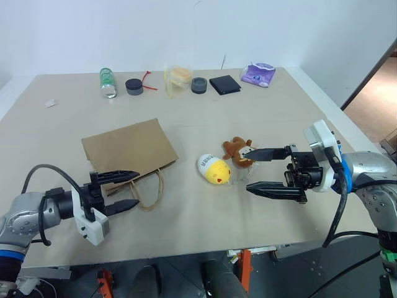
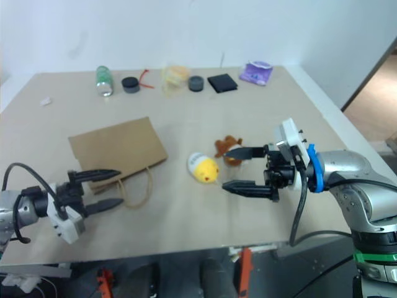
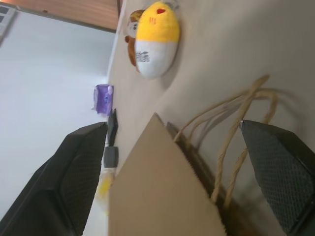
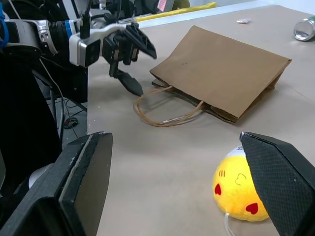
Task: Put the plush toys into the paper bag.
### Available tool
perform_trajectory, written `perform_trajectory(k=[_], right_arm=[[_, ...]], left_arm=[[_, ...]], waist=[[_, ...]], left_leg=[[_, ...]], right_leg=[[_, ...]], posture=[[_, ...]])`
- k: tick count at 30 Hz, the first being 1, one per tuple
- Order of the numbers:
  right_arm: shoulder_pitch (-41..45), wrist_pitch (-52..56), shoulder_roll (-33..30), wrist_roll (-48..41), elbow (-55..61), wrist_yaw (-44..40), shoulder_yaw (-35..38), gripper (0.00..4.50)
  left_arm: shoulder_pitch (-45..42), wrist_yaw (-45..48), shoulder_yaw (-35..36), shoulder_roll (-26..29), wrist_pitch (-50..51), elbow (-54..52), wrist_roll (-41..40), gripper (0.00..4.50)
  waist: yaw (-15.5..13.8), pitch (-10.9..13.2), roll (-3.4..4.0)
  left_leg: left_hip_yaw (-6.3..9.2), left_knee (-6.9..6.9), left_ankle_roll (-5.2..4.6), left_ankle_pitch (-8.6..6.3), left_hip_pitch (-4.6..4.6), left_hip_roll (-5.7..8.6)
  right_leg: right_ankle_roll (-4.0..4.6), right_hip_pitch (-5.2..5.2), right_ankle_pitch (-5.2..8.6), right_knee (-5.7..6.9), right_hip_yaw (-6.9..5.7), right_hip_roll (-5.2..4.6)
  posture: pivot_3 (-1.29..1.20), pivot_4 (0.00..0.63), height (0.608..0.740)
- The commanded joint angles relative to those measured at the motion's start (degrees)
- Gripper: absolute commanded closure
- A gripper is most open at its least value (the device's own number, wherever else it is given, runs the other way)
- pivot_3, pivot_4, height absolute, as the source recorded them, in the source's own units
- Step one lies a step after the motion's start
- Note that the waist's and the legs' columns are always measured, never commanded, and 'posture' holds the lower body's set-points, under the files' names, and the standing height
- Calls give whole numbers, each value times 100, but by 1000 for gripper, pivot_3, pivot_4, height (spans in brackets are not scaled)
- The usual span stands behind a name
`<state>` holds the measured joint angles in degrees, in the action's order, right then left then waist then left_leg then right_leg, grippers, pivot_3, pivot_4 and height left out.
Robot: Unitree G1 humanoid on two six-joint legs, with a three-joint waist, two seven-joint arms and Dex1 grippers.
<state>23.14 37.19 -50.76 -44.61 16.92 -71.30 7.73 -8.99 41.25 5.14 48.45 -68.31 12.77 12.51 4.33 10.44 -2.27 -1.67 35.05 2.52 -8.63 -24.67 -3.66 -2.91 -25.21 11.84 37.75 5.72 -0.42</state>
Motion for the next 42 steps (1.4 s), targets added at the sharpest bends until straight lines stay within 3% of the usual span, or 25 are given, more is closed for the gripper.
perform_trajectory(k=[1, 8, 9, 10, 13, 14, 18, 22, 26, 29, 30, 31, 32, 38, 40, 42], right_arm=[[30, 4, -104, -131, 257, 75, 262, 0], [26, 48, -46, -190, 341, 231, 255, 0], [28, 53, -43, -199, 349, 247, 251, 0], [27, 57, -43, -212, 359, 261, 250, 0], [27, 82, -51, -264, 392, 320, 255, 0], [31, 92, -54, -278, 397, 336, 256, 0], [5, 119, -63, -316, 436, 376, 262, 0], [-56, 23, 240, -173, 572, 742, 19, 0], [-255, -80, 951, 188, 727, 1398, -582, 0], [-223, -318, 1673, 674, 278, 1918, -1055, 0], [-171, -379, 1888, 795, 83, 2056, -1151, 580], [-90, -511, 2124, 970, -163, 2179, -1269, 634], [6, -638, 2355, 1128, -414, 2280, -1372, 1018], [635, -1376, 3761, 1856, -1988, 2730, -1808, 3740], [792, -1567, 4037, 2048, -2408, 2829, -1868, 4337], [1030, -1734, 4360, 2187, -2818, 2950, -1906, 4432]], left_arm=[[-209, -250, -150, 114, -21, 156, 191, 65], [-604, -567, -587, -87, 150, 329, 442, 65], [-619, -603, -633, -102, 165, 330, 480, 553], [-633, -644, -684, -119, 182, 336, 498, 762], [-665, -736, -822, -135, 258, 368, 490, 2252], [-682, -753, -857, -136, 277, 381, 492, 2504], [-720, -822, -946, -122, 351, 420, 477, 4309], [-695, -870, -960, -192, 663, 236, 21, 4414], [-676, -803, -909, -401, 1771, -691, -1139, 4414], [-655, -730, -900, -490, 2442, -1417, -1540, 4414], [-636, -704, -894, -512, 2569, -1564, -1556, 4500], [-599, -704, -872, -538, 2674, -1708, -1584, 4500], [-560, -707, -853, -567, 2798, -1836, -1634, 4500], [-337, -729, -728, -702, 3249, -2473, -1703, 4500], [-315, -776, -651, -757, 3367, -2578, -1719, 4500], [-290, -827, -594, -816, 3468, -2703, -1709, 4500]], waist=[[-1, 0, 0], [-3, -1, -1], [-1, -1, -1], [0, -1, -1], [-1, -1, -1], [-1, -1, -1], [-2, -1, -1], [-1, -2, -2], [-1, -4, -6], [7, -8, -13], [10, -9, -14], [18, -8, -12], [20, -8, -12], [34, -7, -11], [30, -9, -14], [27, -10, -15]], left_leg=[[0, 0, 0, 0, 0, 0], [0, 0, -1, 1, -1, 0], [0, 0, -1, 1, -1, 0], [-1, 0, -1, 1, 0, 0], [0, 0, -1, 1, -2, 0], [0, 0, -1, 1, -2, 0], [0, 0, -2, 1, -1, 1], [0, 0, -2, 2, 0, 0], [3, 2, -2, 2, -3, 0], [4, 10, -2, 3, -8, -1], [4, 15, -2, 2, -7, -1], [4, 16, -2, 2, -6, -1], [4, 22, -2, 2, -4, 0], [7, 34, -17, 12, -3, -2], [9, 33, -22, 15, -4, -3], [9, 35, -22, 15, -3, -3]], right_leg=[[-1, 0, -1, 0, 0, 0], [-3, 1, -2, 0, 0, 0], [-3, 1, -2, 0, 0, 0], [-3, 1, -2, 0, 1, 0], [-3, 1, -2, 0, 0, 1], [-3, 1, -2, 0, 0, 1], [-5, 2, -4, 0, 1, 0], [-6, 1, -4, 0, 1, 1], [-5, 1, -4, 2, -1, 2], [-6, 1, -4, 4, -2, 2], [-7, 1, -5, 7, 0, 4], [-7, 3, -5, 7, -1, 5], [-10, 4, -7, 10, 1, 6], [-3, 6, -27, 14, -1, 12], [-2, 7, -28, 14, -3, 12], [-2, 10, -28, 14, -5, 11]], posture=[[0, 150, 740], [0, 150, 740], [0, 150, 740], [0, 150, 740], [0, 150, 740], [0, 150, 740], [0, 150, 740], [0, 150, 740], [0, 150, 740], [0, 150, 740], [0, 150, 740], [0, 150, 740], [0, 150, 740], [0, 150, 740], [0, 150, 740], [0, 150, 740]])
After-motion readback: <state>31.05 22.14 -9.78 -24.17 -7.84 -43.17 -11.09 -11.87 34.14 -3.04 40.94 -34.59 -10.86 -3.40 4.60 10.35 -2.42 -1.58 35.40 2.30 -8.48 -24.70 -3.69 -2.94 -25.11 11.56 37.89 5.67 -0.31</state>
